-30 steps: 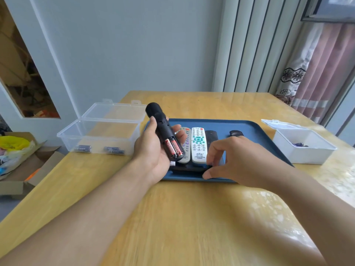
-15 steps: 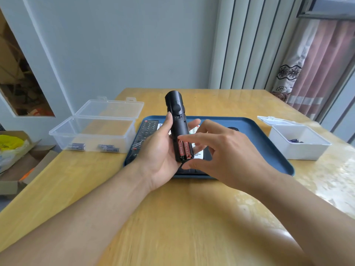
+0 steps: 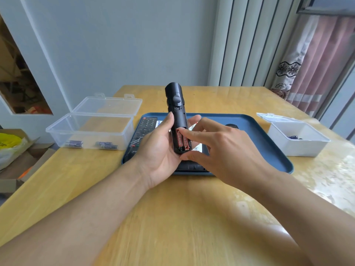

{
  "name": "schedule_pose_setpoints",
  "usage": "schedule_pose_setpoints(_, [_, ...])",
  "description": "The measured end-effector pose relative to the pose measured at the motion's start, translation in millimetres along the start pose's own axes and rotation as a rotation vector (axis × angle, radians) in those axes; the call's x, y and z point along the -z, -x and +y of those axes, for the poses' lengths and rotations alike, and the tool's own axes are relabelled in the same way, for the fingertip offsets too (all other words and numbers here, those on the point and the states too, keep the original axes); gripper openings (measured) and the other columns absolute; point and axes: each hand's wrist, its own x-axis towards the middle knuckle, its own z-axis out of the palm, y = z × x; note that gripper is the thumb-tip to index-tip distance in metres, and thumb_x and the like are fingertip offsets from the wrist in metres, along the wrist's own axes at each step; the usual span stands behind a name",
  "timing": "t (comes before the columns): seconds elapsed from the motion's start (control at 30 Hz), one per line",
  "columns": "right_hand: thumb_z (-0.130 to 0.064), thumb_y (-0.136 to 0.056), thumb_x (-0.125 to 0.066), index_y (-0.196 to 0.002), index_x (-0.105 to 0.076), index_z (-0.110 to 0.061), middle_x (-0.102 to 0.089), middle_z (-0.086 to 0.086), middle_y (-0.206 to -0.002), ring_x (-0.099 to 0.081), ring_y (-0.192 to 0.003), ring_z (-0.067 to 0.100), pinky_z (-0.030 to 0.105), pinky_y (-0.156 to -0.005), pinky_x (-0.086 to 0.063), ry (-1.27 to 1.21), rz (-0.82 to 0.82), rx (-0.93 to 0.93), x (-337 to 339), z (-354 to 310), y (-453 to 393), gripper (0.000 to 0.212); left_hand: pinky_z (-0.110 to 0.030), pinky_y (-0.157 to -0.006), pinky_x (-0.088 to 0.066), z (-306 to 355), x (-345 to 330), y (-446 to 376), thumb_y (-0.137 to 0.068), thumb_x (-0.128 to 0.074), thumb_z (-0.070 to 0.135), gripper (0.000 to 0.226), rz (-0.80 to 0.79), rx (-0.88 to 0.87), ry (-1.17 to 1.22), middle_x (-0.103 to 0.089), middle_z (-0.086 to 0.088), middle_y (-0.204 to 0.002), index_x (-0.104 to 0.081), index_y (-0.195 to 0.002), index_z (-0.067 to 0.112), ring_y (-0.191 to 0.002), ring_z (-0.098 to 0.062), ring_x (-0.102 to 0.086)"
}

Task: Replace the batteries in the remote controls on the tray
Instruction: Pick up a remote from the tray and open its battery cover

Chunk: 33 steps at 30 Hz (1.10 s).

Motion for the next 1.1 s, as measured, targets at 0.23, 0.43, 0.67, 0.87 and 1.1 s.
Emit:
schedule_pose_setpoints(0.23, [-0.054, -0.078, -0.075, -0.124, -0.066, -0.044, -0.062, -0.020, -0.116, -0.039, -0.057, 0.001, 0.031, -0.056, -0.048, -0.020, -0.079, -0.052, 4, 2, -1, 0.048, -0.031, -0.070, -0.060, -3, 3, -2, -0.108, -0.035, 0.042, 0.049, -0.002, 0.003, -0.006, -0.069, -0.009, -0.126, -0.054, -0.141, 0.011, -0.114, -0.026, -0.068])
schedule_pose_setpoints(0.43, [-0.045, -0.075, -0.082, -0.117, -0.067, -0.039, -0.054, -0.022, -0.093, -0.042, -0.060, -0.013, 0.027, -0.060, -0.042, -0.115, -0.084, -0.080, 8, 1, -3, 0.045, -0.047, -0.106, -0.050, -4, 1, -1, -0.108, -0.039, 0.033, 0.040, -0.009, -0.055, -0.067, -0.069, -0.014, -0.127, -0.054, -0.141, 0.016, -0.111, -0.023, -0.070])
schedule_pose_setpoints(0.67, [-0.033, -0.066, -0.091, -0.105, -0.063, -0.029, -0.057, -0.022, -0.087, -0.051, -0.074, -0.019, 0.008, -0.063, -0.035, -0.250, -0.101, -0.119, 8, 3, -5, 0.047, -0.044, -0.111, -0.045, -7, -2, 2, -0.107, -0.042, 0.030, 0.039, -0.036, -0.095, -0.166, -0.069, -0.009, -0.118, -0.056, -0.138, 0.010, -0.102, -0.017, -0.071])
schedule_pose_setpoints(0.87, [-0.037, -0.072, -0.088, -0.083, -0.064, -0.028, -0.067, -0.013, -0.073, -0.055, -0.061, 0.005, 0.012, -0.057, -0.040, -0.488, -0.040, -0.296, 8, 1, -7, 0.027, -0.030, -0.091, -0.050, -15, -4, 2, -0.107, -0.042, 0.029, 0.037, -0.072, -0.094, -0.222, -0.066, -0.003, -0.107, -0.059, -0.136, 0.015, -0.093, -0.014, -0.065])
schedule_pose_setpoints(1.1, [-0.028, -0.080, -0.083, -0.089, -0.070, -0.025, -0.075, -0.009, -0.075, -0.063, -0.052, 0.010, 0.038, -0.059, -0.059, -0.728, -0.029, -0.517, 6, -5, -8, 0.016, -0.027, -0.077, -0.054, -12, -3, 0, -0.106, -0.045, 0.026, 0.035, -0.019, -0.177, -0.157, -0.062, -0.009, -0.106, -0.058, -0.136, 0.014, -0.091, -0.020, -0.059])
